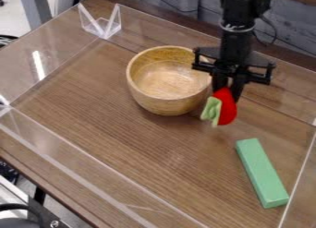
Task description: Move the red fruit to the right
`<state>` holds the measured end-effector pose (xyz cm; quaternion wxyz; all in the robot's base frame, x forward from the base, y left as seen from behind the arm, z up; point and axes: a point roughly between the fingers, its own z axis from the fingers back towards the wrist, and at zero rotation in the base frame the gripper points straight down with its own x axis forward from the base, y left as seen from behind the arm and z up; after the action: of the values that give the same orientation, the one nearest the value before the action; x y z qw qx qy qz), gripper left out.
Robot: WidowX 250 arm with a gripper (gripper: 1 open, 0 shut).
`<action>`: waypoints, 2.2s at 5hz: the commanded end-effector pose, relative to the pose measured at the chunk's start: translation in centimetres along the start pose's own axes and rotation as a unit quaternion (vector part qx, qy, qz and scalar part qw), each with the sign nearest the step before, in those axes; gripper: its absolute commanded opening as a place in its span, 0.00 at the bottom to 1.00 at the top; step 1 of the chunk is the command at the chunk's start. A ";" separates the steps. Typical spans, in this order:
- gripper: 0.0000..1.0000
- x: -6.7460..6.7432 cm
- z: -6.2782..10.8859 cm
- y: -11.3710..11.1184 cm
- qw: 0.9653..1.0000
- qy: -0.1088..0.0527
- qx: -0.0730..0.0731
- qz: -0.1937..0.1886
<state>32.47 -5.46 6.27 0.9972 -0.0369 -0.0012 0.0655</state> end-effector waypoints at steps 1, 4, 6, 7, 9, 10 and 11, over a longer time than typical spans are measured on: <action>0.00 0.3 2.0 0.1 0.999 -0.031 -0.012 -0.007; 0.00 1.6 1.3 0.2 0.998 -0.022 -0.017 -0.053; 0.00 1.8 1.5 -2.2 0.995 -0.016 -0.023 -0.093; 0.00 2.2 1.7 -3.0 0.995 -0.011 -0.024 -0.100; 0.00 1.8 0.5 -1.2 0.998 -0.007 -0.028 -0.057; 0.00 0.7 2.9 -1.0 0.997 -0.011 -0.031 -0.072; 0.00 -0.6 4.4 -0.7 0.996 -0.008 -0.031 -0.089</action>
<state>31.51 -6.13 8.99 0.9977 -0.0632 0.0136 -0.0199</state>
